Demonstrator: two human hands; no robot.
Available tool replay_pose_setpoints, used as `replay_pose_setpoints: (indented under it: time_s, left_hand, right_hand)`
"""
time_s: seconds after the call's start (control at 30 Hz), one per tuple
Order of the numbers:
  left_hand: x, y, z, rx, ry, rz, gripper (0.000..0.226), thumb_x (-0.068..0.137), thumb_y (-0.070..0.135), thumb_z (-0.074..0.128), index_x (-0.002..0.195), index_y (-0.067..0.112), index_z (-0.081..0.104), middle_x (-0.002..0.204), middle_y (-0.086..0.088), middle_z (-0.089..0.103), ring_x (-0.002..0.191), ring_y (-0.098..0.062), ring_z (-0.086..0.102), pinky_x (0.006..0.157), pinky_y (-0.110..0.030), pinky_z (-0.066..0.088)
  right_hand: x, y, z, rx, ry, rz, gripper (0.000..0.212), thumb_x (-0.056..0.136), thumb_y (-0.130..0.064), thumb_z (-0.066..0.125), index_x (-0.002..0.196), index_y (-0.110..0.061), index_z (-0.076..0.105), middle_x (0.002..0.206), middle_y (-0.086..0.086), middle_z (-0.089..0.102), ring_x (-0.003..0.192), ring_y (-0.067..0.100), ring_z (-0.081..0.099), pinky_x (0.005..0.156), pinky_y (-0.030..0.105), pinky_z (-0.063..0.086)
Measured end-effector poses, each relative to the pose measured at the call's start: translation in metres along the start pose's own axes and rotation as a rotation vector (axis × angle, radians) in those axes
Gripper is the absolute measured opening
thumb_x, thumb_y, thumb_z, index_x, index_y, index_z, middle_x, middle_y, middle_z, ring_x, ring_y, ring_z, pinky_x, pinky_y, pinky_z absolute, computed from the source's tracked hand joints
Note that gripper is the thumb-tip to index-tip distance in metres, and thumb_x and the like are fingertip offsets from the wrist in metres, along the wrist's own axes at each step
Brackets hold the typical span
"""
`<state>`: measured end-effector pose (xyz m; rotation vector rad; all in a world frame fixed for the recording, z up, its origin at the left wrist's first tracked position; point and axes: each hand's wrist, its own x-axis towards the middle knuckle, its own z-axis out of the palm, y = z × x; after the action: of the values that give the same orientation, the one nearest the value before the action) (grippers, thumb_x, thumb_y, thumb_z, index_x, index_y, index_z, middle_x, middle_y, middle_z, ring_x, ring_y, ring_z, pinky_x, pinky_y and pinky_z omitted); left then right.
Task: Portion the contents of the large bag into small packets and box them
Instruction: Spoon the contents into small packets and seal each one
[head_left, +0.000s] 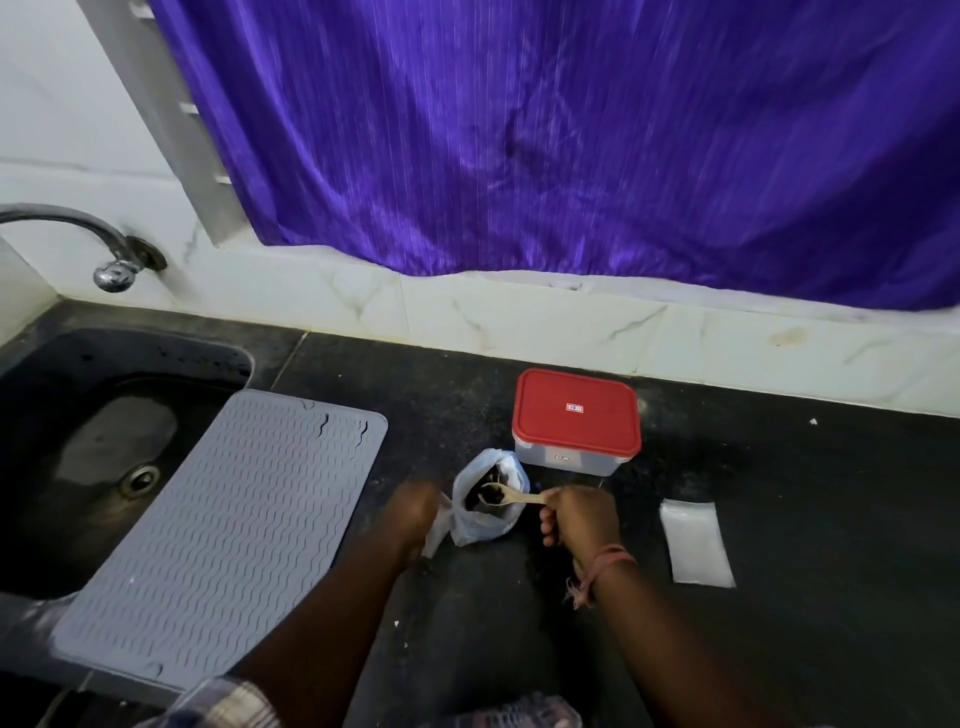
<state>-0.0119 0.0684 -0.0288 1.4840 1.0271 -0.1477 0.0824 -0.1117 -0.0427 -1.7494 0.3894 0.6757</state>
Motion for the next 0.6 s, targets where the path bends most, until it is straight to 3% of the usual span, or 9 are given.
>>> replay_pose_setpoints:
  time_s: [0.1,0.2,0.3,0.37,0.5,0.6]
  left_hand:
    - [-0.001,-0.002,-0.004,0.088,0.031,0.011,0.033,0.1,0.01,0.053,0.127,-0.007,0.061,0.128,-0.028,0.063,0.076,-0.017,0.06,0.077,-0.037,0.056]
    - [-0.008,-0.001,-0.006,0.1,-0.006,-0.056,0.013,0.097,0.014,0.063,0.102,0.005,0.071,0.105,-0.021,0.07,0.089,-0.028,0.066,0.087,-0.041,0.057]
    - [-0.013,0.0,-0.008,0.079,0.024,-0.096,0.003,0.093,0.004,0.066,0.09,0.004,0.068,0.096,-0.021,0.069,0.078,-0.025,0.066,0.067,-0.032,0.057]
    - [-0.013,0.001,-0.008,0.096,0.046,-0.116,0.001,0.092,0.005,0.066,0.092,0.005,0.067,0.096,-0.019,0.07,0.081,-0.024,0.07,0.069,-0.031,0.059]
    - [-0.008,-0.002,-0.006,0.302,0.16,-0.06,0.02,0.097,0.026,0.062,0.107,0.01,0.066,0.106,-0.011,0.07,0.092,-0.022,0.07,0.088,-0.038,0.059]
    - [-0.013,-0.006,-0.002,0.427,0.198,0.019,0.021,0.1,0.025,0.058,0.109,0.008,0.065,0.108,-0.01,0.068,0.096,-0.019,0.066,0.086,-0.033,0.055]
  right_hand:
    - [-0.001,0.005,0.001,-0.016,-0.017,-0.06,0.021,0.09,-0.002,0.052,0.083,-0.003,0.072,0.058,0.013,0.061,0.044,0.022,0.053,0.042,0.028,0.043]
    - [-0.006,0.009,0.004,-0.083,-0.001,-0.134,0.026,0.087,-0.004,0.052,0.073,-0.01,0.073,0.059,0.013,0.065,0.047,0.025,0.058,0.047,0.033,0.048]
    - [-0.01,0.009,0.006,-0.115,0.026,-0.148,0.028,0.087,-0.005,0.05,0.071,-0.011,0.072,0.058,0.011,0.066,0.047,0.023,0.059,0.047,0.032,0.049]
    - [-0.012,0.01,0.007,-0.129,0.032,-0.146,0.029,0.087,-0.005,0.05,0.071,-0.012,0.073,0.057,0.01,0.067,0.047,0.023,0.06,0.048,0.033,0.05]
    - [-0.019,0.009,0.012,-0.239,0.038,-0.227,0.03,0.084,-0.009,0.048,0.071,-0.017,0.073,0.058,0.01,0.069,0.048,0.022,0.064,0.045,0.029,0.052]
    - [-0.017,0.008,0.015,-0.183,0.032,-0.167,0.029,0.086,-0.006,0.048,0.075,-0.015,0.074,0.058,0.01,0.068,0.047,0.022,0.062,0.047,0.031,0.053]
